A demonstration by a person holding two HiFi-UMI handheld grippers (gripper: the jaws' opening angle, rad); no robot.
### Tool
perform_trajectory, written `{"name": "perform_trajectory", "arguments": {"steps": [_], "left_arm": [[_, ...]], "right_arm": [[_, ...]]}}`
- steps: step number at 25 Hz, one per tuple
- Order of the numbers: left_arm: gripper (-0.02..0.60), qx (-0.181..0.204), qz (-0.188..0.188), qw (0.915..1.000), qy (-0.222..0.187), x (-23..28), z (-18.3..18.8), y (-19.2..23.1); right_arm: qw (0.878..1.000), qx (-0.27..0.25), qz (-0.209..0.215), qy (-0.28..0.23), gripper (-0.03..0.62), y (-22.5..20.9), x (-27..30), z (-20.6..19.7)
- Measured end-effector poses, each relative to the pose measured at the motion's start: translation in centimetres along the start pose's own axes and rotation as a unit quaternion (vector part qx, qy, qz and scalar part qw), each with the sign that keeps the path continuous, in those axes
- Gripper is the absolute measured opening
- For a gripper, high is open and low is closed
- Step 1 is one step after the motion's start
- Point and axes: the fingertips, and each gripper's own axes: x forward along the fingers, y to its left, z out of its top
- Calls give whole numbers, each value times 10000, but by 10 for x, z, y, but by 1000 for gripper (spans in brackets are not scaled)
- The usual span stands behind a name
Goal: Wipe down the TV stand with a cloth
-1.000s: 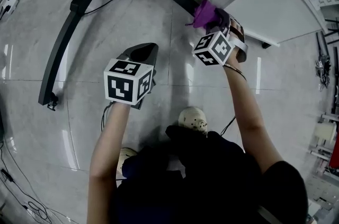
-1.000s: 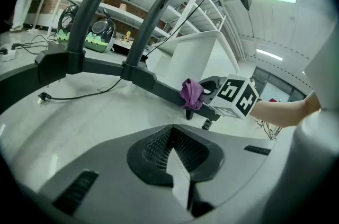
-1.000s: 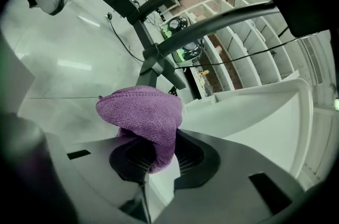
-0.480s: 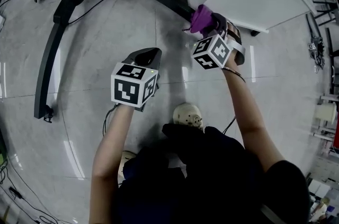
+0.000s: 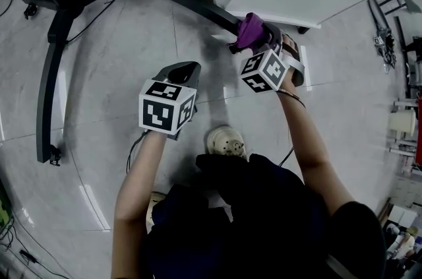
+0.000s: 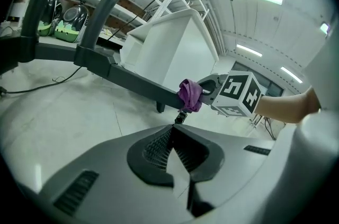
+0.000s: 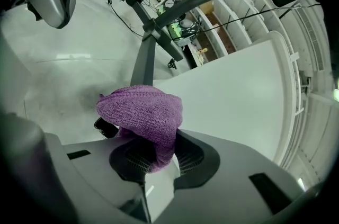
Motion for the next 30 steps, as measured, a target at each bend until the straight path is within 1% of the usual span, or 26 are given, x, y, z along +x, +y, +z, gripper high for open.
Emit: {"name": "perform_trajectory", "arguments": {"steps": [7, 12, 14, 16, 18, 20, 21, 22, 25, 27, 30], "left_arm": [[6, -18, -110, 9999, 13, 3, -2, -8], [6, -29, -108, 9999, -45, 0, 0, -9], [6, -37, -65, 9999, -96, -5, 3, -8], [6, -21, 20, 9999, -131, -13, 6, -3], [6, -16, 140, 9998, -158, -26, 12, 4], [6, -78, 228, 9994, -253, -44, 22, 11], [6, -115, 248, 9991, -326, -54, 30, 14], [6, -143, 268, 9987, -402, -63, 38, 17], [6, -171, 435, 9972, -583, -92, 64, 25], [6, -164, 548, 9960, -694, -114, 85, 27], [6, -306, 742, 9936, -792, -152, 113, 27]], "right_arm": [[9997, 12, 26, 238, 98, 1, -7, -24], [9994, 38, 72, 348, 98, 5, -16, -34], [9990, 204, 184, 349, 98, 8, -22, -35], [9972, 575, 417, 216, 98, 13, -33, -27], [9926, 999, 694, -11, 98, 19, -45, -8], [9849, 1406, 960, -324, 98, 20, -58, 22], [9790, 1624, 1109, -533, 98, 19, -65, 41], [9713, 1853, 1277, -774, 98, 17, -73, 62], [9409, 2407, 1841, -1513, 98, 15, -102, 125], [9271, 2451, 2090, -1919, 98, 9, -123, 160], [9127, 2153, 2533, -2375, 98, 5, -155, 203]]}}
